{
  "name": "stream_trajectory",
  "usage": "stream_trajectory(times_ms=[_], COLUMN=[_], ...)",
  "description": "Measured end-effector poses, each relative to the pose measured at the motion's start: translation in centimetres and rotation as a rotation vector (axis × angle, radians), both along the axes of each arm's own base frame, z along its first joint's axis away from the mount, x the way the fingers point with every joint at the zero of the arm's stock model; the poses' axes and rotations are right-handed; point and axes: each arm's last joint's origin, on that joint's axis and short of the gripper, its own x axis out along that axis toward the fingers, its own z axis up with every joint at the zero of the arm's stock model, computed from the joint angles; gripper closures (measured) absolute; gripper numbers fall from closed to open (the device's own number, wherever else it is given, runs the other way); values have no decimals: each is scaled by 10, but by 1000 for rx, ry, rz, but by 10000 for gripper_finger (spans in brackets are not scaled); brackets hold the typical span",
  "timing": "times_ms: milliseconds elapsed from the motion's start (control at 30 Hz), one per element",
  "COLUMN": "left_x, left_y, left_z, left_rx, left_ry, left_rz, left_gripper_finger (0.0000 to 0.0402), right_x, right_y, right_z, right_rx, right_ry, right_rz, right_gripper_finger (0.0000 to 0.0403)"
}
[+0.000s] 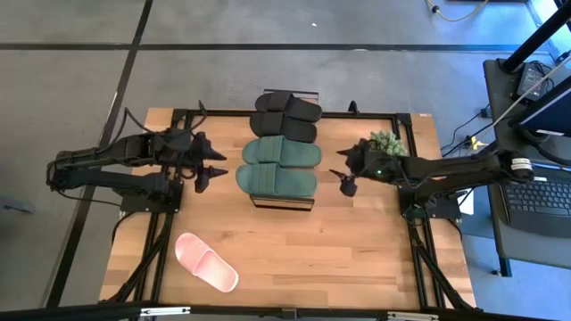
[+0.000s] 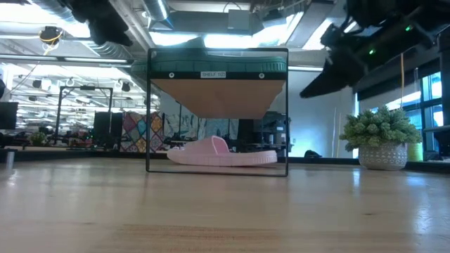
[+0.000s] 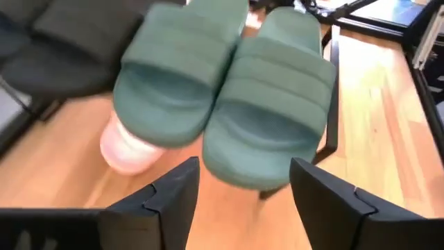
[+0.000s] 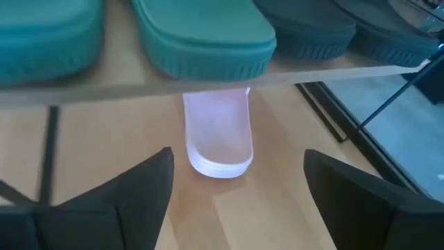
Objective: Pick and place slides into the shelf
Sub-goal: Put the pink slipper under the shelf
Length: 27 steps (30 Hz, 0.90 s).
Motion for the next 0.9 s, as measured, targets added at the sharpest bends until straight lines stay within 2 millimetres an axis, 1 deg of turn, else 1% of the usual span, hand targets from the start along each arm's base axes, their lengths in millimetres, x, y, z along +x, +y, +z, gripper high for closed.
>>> stream_trajectory(times_ms=[167,267,367,500,667,733,900], left_x=[-1,-1,-2,-8,-14,-14,-9], left_y=[-2,-4,-7,-10,-19,-23,-38], left_z=[-2,-2,-4,-14,-30,-32,-37], left_rx=[-165,-289,-400,-583,-721,-767,-831], left_ry=[-3,-13,13,124,328,376,454], left_rz=[44,86,112,280,506,548,548], left_gripper_finger=[186,186,186,186,186,186,186], right_x=[-10,-10,-9,-7,-5,-5,-3], right_y=[4,6,8,10,10,10,10], right_z=[8,8,6,3,0,-1,-3], right_rx=[55,73,75,75,73,72,70], right_ry=[-44,-49,-39,-20,-3,3,16], right_rz=[-12,-13,-4,5,5,6,7], right_gripper_finger=[85,85,85,85,85,85,85])
